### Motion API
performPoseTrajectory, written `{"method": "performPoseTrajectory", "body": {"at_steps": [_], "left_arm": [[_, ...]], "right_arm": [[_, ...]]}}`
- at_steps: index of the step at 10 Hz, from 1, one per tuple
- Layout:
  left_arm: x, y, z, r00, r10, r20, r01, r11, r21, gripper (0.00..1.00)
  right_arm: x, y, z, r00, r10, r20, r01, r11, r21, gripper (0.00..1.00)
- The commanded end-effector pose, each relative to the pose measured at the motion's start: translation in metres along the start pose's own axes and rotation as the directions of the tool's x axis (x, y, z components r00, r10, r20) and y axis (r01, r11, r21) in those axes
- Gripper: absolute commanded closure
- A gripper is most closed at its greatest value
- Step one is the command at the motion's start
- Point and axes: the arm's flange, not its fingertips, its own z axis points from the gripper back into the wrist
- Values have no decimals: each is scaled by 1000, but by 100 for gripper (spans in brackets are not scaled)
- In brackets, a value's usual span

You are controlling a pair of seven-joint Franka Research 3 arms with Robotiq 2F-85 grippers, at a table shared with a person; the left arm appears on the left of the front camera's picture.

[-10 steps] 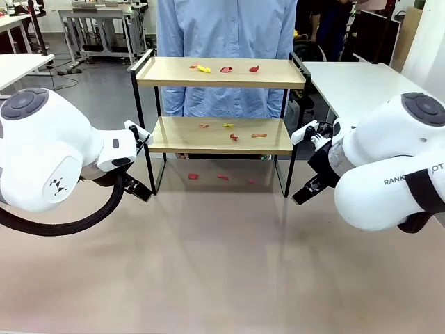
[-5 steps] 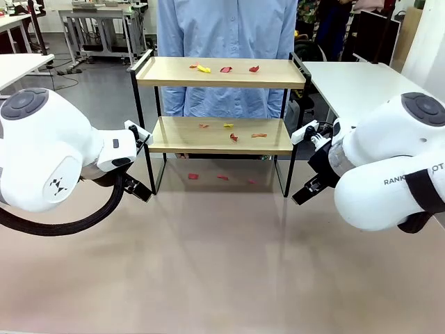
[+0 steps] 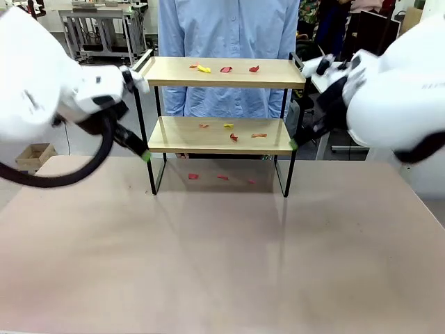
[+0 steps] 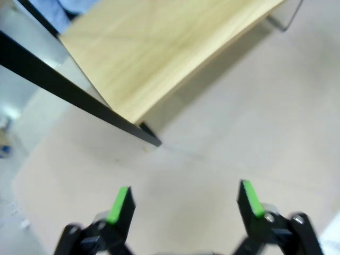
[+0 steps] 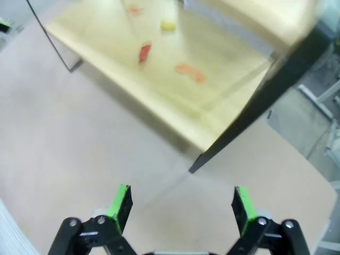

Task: Clean the shelf.
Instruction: Pick up the Duster handed by the human.

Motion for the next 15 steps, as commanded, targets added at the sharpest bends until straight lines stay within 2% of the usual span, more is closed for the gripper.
{"method": "performPoseTrajectory", "body": {"at_steps": [1,2,3,4,5,6,7,8,9,10,14,15], "left_arm": [[7,47,15,994,-105,-30,99,980,-170,0],[5,69,18,983,-183,-18,171,949,-265,0],[-4,103,21,952,-293,90,304,862,-405,0],[-14,122,23,928,-341,151,372,814,-445,0],[-28,153,21,880,-367,300,472,737,-484,0],[-42,173,19,840,-384,383,536,700,-472,0],[-54,186,13,790,-415,452,597,689,-411,0],[-59,189,8,750,-432,501,637,675,-371,0],[-57,175,11,778,-388,494,593,713,-374,0],[-72,179,25,789,-411,456,590,716,-374,0],[-72,179,25,789,-411,456,590,716,-374,0],[-73,182,20,781,-418,463,597,717,-360,0]], "right_arm": [[2,-51,18,1000,13,13,-14,996,88,0],[-3,-73,29,999,41,19,-43,989,145,0],[-13,-104,36,983,178,39,-183,956,228,0],[-21,-121,36,971,229,66,-238,935,264,0],[-33,-146,35,947,299,117,-321,887,332,0],[-45,-162,32,933,328,149,-360,859,364,0],[-55,-176,28,924,343,168,-382,842,382,0],[-63,-182,23,923,336,186,-382,849,365,0],[-58,-154,43,936,321,146,-353,873,337,0],[-58,-154,43,936,321,146,-353,873,337,0],[-58,-154,43,936,321,146,-353,873,337,0],[-57,-155,41,926,352,136,-378,865,331,0]]}}
